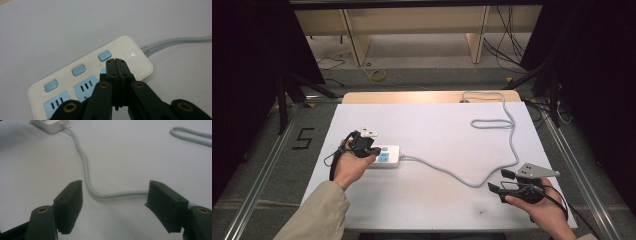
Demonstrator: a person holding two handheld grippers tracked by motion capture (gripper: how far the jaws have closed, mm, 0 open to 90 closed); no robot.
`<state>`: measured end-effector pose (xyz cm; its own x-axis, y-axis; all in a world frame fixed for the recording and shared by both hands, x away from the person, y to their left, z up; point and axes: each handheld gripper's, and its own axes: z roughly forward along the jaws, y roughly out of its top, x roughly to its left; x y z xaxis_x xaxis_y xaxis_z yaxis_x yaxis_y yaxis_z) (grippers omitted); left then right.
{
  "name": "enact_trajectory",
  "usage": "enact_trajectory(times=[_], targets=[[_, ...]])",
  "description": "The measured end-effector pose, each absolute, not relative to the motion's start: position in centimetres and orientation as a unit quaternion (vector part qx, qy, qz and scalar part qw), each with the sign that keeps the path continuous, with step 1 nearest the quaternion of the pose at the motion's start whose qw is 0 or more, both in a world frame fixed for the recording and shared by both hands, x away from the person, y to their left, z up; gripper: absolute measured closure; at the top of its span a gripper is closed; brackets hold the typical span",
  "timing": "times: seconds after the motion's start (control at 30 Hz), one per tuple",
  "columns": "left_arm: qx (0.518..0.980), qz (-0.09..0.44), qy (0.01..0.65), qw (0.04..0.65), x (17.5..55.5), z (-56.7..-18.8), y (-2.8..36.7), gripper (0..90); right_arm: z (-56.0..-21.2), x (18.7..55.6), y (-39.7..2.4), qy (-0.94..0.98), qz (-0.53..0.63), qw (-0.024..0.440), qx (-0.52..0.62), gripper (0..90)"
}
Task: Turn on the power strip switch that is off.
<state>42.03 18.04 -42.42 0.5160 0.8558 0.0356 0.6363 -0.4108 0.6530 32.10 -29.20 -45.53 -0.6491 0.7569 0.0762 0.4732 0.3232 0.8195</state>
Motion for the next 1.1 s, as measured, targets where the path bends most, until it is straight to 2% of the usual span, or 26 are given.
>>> enact_trajectory(times=[1.1], targets=[[0.818, 0.183, 0.463, 0.289, 44.6, -42.3, 17.1, 89.9, -45.6, 31.9, -29.4, 0.797, 0.433, 0.164, 0.387, 29.1]])
